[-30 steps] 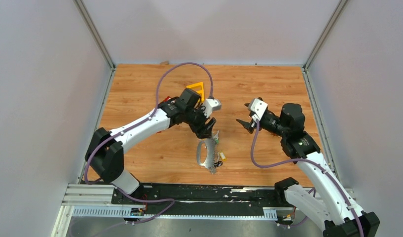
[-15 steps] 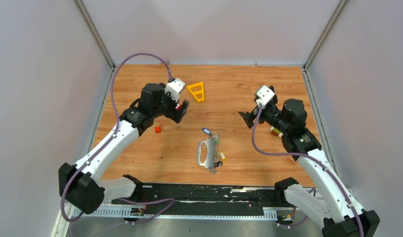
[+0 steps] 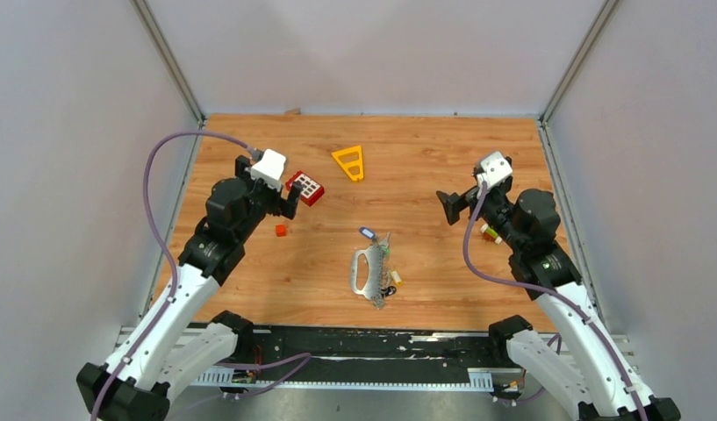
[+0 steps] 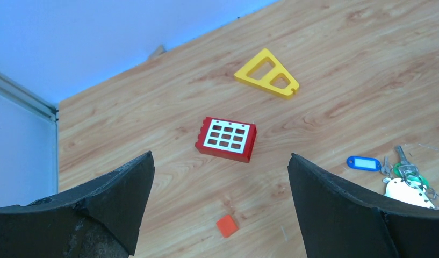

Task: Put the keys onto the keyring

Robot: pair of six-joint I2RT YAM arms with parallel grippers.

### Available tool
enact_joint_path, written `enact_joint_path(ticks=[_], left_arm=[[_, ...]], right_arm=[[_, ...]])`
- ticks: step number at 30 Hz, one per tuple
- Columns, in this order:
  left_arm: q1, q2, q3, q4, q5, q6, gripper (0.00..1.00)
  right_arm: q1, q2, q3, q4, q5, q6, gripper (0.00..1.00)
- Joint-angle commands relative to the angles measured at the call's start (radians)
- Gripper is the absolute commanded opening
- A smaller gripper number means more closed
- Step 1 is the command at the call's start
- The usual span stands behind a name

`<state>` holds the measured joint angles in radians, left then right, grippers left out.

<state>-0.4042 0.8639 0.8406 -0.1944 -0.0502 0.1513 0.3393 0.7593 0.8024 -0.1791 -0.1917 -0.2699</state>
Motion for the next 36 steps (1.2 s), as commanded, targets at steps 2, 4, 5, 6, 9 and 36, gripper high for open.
enact_joint_path(ticks=[2, 4, 5, 6, 9, 36], left_arm=[[0.005, -0.102, -0.109, 0.181, -0.063, 0.009, 1.00], [0.006, -0.130, -0.150, 0.235, -0.068, -0.002, 1.00], [0.007, -0.137, -0.164, 0.250, -0.068, -0.004, 1.00], [0.007, -0.141, -0.175, 0.262, -0.071, -0.006, 1.00], [0.007, -0.147, -0.195, 0.293, -0.089, -0.008, 1.00], [0.005, -0.086, -0.133, 0.170, -0.046, -0.023, 1.00]], right_arm=[[-0.004, -0.052, -0.059, 0.071, 0.049, 0.037, 1.00], [-0.003, -0.068, -0.058, 0.061, 0.043, 0.037, 1.00], [-0.004, -0.075, -0.058, 0.059, 0.042, 0.038, 1.00], [-0.004, -0.081, -0.060, 0.063, 0.042, 0.038, 1.00], [-0.004, -0.097, -0.078, 0.087, 0.056, 0.041, 1.00], [-0.002, -0.096, -0.112, 0.123, 0.130, 0.035, 1.00]])
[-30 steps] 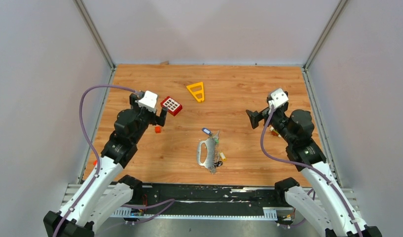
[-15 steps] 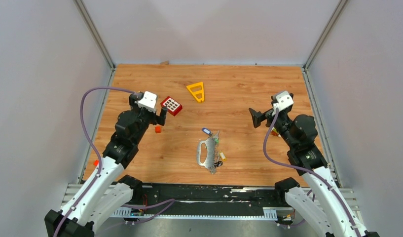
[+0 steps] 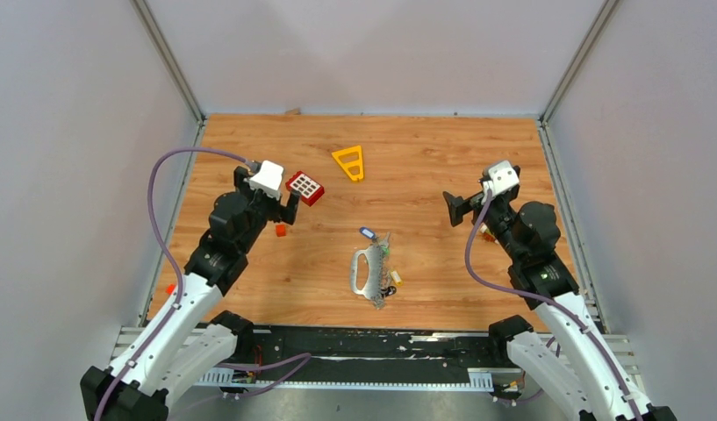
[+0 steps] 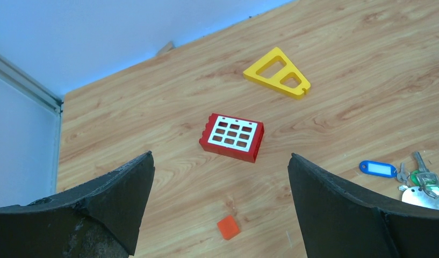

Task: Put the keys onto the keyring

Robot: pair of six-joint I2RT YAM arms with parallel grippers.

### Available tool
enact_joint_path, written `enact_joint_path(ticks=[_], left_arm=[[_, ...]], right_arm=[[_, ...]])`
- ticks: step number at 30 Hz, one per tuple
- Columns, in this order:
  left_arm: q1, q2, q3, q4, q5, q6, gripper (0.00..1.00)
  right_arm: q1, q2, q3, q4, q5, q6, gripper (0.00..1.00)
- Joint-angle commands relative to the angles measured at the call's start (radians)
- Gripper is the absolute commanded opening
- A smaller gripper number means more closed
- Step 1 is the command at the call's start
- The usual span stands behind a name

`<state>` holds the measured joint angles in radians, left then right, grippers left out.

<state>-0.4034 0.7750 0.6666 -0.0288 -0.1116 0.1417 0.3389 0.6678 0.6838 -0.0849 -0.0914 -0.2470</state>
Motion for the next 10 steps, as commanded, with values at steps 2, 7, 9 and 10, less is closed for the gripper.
enact_joint_path(ticks=[2, 7, 9, 10], left_arm=[[0.005, 0.005, 0.042, 0.003, 0.015, -0.014, 1.00], [0.004, 0.006, 0.038, 0.005, 0.021, -0.013, 1.00], [0.005, 0.006, 0.040, 0.001, 0.018, -0.013, 1.00], [0.005, 0.005, 0.041, -0.001, 0.018, -0.012, 1.00]], right_arm=[[-0.001, -0.005, 0.007, 0.026, 0.030, 0.014, 1.00], [-0.001, 0.003, 0.009, 0.020, 0.028, 0.016, 1.00], [-0.001, 0.000, 0.008, 0.025, 0.033, 0.016, 1.00], [-0.001, -0.002, 0.008, 0.026, 0.037, 0.014, 1.00]])
